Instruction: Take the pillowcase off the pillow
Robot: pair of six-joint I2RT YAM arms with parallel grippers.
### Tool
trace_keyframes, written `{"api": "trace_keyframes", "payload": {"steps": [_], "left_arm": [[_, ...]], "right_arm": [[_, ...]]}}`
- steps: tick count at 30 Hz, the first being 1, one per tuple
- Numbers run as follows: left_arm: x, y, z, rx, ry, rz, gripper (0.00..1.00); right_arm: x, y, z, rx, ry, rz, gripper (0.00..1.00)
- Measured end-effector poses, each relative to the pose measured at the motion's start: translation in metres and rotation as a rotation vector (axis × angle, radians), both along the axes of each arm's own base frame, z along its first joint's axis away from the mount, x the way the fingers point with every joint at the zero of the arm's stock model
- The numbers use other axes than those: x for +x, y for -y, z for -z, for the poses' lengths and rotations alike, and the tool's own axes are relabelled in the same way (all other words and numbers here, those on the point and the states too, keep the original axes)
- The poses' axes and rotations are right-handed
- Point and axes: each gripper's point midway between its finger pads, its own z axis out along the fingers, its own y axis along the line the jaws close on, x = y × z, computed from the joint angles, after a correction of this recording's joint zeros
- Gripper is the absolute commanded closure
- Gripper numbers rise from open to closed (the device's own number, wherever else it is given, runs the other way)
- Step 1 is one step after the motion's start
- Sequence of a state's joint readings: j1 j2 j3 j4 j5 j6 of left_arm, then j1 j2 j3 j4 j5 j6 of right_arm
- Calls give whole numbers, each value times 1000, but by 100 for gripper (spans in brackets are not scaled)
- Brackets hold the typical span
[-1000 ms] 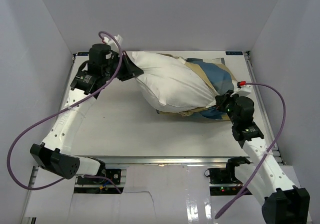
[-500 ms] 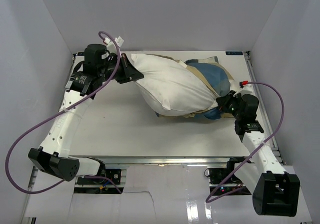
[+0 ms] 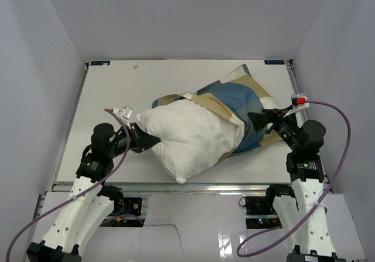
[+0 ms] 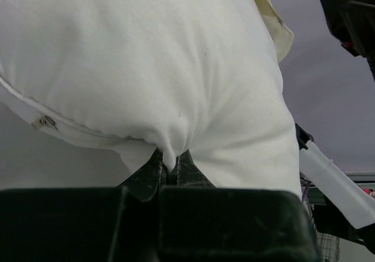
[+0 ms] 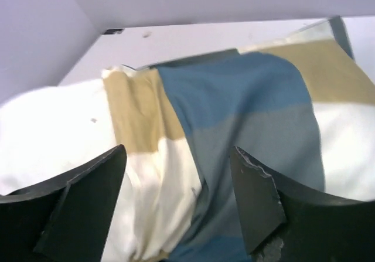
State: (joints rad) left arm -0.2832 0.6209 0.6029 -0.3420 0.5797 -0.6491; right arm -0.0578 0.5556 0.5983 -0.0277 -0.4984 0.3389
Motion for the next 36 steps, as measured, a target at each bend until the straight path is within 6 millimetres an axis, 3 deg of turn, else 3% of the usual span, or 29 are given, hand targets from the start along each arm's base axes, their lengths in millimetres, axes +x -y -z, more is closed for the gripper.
{"api": "trace_keyframes", "payload": {"steps": [5,9,11,15,18,21,22,25,27,30,33,36], "left_arm": [[-6,0,42,-26,-68,-10,100],[-5,2,41,-44,-57,-11,100],[-4,2,37,-53,-38,-9,100],[-4,3,34,-56,-28,-6,100],[-4,3,35,-53,-25,-4,100],[-3,1,35,-39,-29,-12,100],[-2,0,32,-32,-29,-23,100],[2,-5,18,-14,-22,-63,100],[4,-9,-5,-6,-1,-86,100],[5,-17,-67,-11,111,-139,100],[2,-30,-120,-17,214,-204,100],[-3,-40,-138,0,241,-247,100]], "right_arm": [[17,-43,-19,-44,-24,-165,10],[46,-103,-29,-152,-71,-312,8],[55,-134,-25,-210,-91,-377,7],[72,-182,6,-345,-153,-474,8],[85,-203,53,-464,-236,-503,16],[97,-206,100,-552,-329,-473,31],[103,-206,110,-568,-351,-457,40],[133,-208,112,-584,-373,-403,55],[167,-205,103,-584,-358,-336,63],[217,-170,99,-567,-372,-186,75],[238,-132,108,-505,-455,-89,82],[245,-116,115,-468,-507,-45,89]]}}
